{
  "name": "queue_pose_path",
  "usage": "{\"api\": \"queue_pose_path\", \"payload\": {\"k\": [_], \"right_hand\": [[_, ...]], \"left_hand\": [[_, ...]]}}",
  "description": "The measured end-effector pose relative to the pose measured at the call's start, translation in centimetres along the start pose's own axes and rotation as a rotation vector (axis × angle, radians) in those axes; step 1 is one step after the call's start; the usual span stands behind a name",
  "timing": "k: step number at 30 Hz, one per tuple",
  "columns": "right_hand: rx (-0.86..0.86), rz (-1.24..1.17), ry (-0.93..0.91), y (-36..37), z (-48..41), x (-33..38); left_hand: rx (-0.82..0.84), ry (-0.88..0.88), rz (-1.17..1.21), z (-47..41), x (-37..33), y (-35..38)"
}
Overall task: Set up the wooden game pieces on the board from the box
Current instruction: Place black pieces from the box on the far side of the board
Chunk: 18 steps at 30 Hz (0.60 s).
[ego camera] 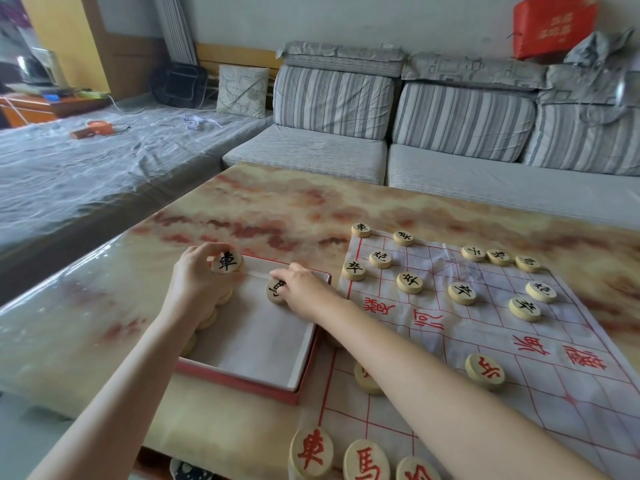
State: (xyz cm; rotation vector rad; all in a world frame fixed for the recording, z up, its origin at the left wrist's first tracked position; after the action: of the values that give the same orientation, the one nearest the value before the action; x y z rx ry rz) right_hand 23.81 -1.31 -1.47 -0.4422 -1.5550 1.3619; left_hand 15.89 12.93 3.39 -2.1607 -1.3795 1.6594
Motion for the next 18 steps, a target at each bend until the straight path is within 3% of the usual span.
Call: {"api": "queue_pose_path", "payload": {"k": [3,9,11,15,18], "right_hand": [[0.072,-0.029,0.009,0.5,0.5,-0.3],[0.051,-0.036,-0.048,0.4,1.3,0.3],[-0.026,-0.137,-0.049,-0.7,1.7,0.1],[-0.190,-0.558,-0.015,-5.0,3.5,-3.0],[-0.241,-0.674,0.006,-7.1,5.2,-6.1]], "left_hand": [[0.004,-0.001,0.008,0.2,-0.1,0.0],[0.017,-0.006,0.002,0.7,-0.3,0.3],[0.017,0.001,0.040,0.9,-1.0,0.4],[0.006,0.021,0.110,1.0,-3.3,1.0],[0.041,0.044,0.120,1.1,-5.2,2.7]]}}
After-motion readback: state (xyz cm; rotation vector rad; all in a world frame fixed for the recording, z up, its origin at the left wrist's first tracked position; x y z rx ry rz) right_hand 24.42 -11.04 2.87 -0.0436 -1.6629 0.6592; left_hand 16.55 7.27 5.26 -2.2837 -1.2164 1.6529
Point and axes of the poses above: each hand's wrist, its own z-axis away from the middle knuckle, its own y-axis out of the palm, x = y × z, the point moved 10 cm from there along -z, towards the middle knuckle, and after that the axes turned 10 degrees about y, right-handed, at the moved point
